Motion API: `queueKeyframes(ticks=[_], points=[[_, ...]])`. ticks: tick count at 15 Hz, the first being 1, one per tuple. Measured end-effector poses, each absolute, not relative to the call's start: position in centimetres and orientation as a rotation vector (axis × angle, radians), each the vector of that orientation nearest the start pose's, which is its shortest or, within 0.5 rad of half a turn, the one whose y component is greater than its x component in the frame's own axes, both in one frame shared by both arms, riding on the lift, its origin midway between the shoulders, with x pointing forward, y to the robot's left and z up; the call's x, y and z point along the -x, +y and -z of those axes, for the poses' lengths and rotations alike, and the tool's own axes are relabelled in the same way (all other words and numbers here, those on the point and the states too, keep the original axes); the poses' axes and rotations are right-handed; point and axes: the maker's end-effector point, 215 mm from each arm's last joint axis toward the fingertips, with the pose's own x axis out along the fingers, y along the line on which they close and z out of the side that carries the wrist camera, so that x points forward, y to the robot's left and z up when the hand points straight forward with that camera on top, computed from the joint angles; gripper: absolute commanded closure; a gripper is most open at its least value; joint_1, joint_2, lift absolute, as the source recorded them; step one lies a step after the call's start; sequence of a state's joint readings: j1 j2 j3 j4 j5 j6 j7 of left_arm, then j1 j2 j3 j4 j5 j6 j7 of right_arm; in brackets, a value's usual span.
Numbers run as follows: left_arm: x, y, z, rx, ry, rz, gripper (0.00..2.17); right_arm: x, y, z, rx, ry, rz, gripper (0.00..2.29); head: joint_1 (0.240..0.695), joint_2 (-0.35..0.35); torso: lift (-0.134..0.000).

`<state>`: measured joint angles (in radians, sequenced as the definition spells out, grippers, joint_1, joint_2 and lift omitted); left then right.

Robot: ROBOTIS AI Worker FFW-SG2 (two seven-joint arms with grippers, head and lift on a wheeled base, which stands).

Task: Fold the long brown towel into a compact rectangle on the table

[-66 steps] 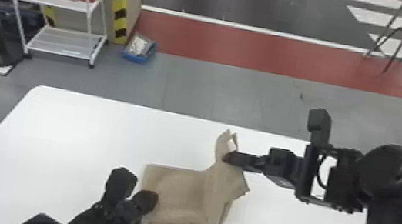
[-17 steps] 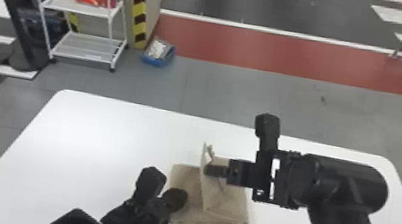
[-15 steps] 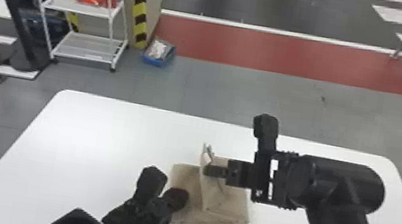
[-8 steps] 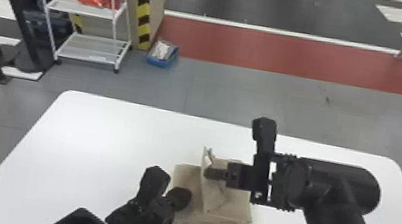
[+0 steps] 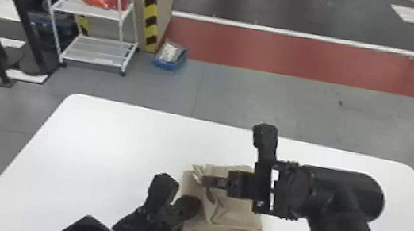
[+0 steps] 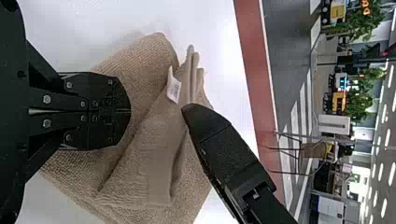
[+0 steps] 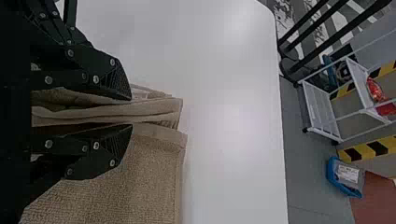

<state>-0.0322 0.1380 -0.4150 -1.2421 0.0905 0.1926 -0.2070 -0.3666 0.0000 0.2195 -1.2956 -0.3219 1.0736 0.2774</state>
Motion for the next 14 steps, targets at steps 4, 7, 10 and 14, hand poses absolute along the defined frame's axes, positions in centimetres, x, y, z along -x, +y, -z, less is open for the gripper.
queueKeyframes(ticks=[4, 7, 10, 14], points=[[-48.0, 4.8, 58.2, -0.107, 0.547, 0.563, 1.79, -51.5, -0.4, 51.1, -0.268, 0.999, -0.622, 0.17, 0.695, 0.045, 0.0], [-48.1, 5.3, 57.6, -0.102, 0.538, 0.553, 1.79, -49.8, 0.4, 50.3, -0.317, 0.975, -0.651, 0.11, 0.695, 0.063, 0.0], [-48.4, 7.9, 56.1, -0.098, 0.535, 0.51, 1.79, -47.3, 0.1, 49.3, -0.365, 0.958, -0.663, 0.11, 0.695, 0.09, 0.0], [-49.8, 13.4, 53.2, -0.073, 0.497, 0.423, 1.79, -43.7, -0.1, 47.6, -0.441, 0.92, -0.696, 0.22, 0.695, 0.149, 0.0]])
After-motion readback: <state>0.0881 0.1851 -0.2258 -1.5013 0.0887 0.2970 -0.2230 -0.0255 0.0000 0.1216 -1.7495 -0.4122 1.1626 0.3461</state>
